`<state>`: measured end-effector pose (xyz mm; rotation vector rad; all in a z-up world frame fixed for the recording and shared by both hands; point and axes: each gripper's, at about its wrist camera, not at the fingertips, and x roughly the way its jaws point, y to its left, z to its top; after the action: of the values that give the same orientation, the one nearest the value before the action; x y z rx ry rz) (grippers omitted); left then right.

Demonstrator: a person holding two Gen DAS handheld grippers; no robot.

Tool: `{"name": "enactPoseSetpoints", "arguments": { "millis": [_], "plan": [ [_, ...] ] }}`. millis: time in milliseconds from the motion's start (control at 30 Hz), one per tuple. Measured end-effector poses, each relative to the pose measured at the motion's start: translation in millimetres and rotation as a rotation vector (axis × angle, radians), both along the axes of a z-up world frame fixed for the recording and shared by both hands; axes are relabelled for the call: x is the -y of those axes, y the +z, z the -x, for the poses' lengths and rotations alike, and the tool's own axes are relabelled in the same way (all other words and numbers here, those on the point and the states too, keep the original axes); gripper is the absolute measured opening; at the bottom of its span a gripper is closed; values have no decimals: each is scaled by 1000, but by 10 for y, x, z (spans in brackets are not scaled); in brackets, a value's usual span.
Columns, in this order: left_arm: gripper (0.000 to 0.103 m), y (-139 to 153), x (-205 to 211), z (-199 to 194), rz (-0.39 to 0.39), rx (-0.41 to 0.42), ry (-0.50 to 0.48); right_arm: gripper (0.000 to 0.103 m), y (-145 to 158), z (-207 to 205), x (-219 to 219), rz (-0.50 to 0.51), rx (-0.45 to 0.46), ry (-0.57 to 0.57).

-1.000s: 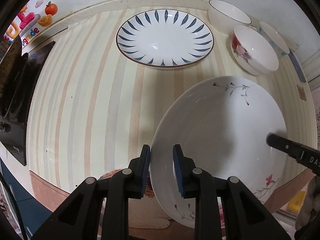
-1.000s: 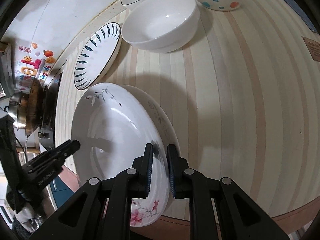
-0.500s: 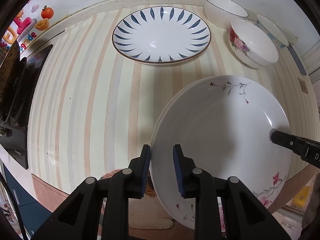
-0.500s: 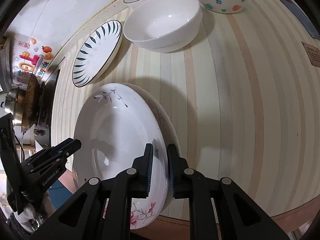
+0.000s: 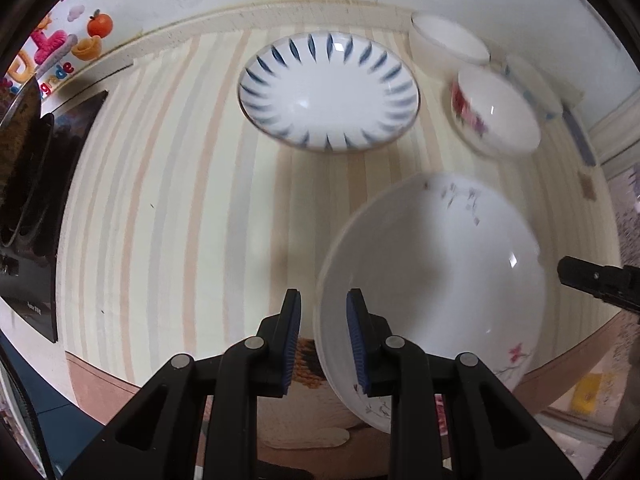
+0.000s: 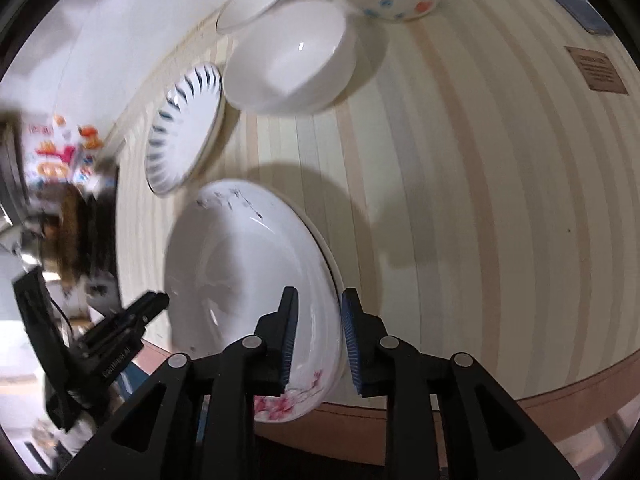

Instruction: Organize plates and bowls

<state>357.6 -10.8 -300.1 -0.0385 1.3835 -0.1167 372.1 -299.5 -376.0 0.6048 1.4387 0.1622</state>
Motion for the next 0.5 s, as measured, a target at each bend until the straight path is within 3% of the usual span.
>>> {"name": "enactPoseSetpoints", "arguments": {
  "millis": [133,233,333,500],
  "plan": [
    [30,263,-250,-338,53,35,48,27,126,-166,-31,-81,35,-45],
    [31,323,-486,-760,67,51,92,32,163,-433,-250,-116,64,-52],
    [31,230,-711,-1230,68,47,137,33,159,-700,-500,-117,82,-52],
    [31,-108,-880,-1759,53,34,127,33,6,-1218,-902,-58,66,-66]
  ]
}}
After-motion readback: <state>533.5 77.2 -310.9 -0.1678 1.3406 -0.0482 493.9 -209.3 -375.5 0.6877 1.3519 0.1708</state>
